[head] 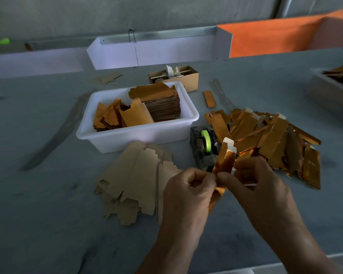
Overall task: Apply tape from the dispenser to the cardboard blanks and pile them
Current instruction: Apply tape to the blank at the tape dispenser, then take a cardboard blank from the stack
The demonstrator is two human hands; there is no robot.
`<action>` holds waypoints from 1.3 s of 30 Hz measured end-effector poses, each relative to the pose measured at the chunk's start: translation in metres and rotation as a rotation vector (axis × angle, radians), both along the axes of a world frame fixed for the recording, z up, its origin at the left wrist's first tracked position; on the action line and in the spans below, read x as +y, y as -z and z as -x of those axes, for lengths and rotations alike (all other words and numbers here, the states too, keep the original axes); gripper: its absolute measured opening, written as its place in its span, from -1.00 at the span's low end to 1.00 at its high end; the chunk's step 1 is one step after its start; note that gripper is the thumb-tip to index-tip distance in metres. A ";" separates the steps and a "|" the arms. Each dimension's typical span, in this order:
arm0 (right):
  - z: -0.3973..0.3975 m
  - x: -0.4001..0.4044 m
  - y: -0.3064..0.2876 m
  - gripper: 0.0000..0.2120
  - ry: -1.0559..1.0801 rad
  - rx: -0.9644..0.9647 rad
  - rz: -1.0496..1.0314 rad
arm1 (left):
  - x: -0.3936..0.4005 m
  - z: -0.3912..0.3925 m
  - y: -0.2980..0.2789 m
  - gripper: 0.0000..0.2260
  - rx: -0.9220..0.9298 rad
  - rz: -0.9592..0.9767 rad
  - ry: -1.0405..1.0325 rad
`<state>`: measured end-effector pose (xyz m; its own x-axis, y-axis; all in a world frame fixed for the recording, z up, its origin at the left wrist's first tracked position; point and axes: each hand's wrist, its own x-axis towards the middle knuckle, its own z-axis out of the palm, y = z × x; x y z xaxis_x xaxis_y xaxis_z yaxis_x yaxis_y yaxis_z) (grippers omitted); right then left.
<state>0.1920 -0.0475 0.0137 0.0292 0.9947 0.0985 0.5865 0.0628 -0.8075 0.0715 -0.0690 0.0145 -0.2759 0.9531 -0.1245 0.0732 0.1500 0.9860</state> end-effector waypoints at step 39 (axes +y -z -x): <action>-0.032 0.081 -0.029 -0.70 0.244 0.269 -0.097 | 0.010 0.044 0.027 -0.87 0.944 0.100 -0.172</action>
<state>0.2235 0.0337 0.0425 0.3019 0.9417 0.1486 0.3615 0.0311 -0.9318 0.0273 -0.0588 -0.0121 -0.4387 0.8873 0.1423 0.7988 0.3126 0.5140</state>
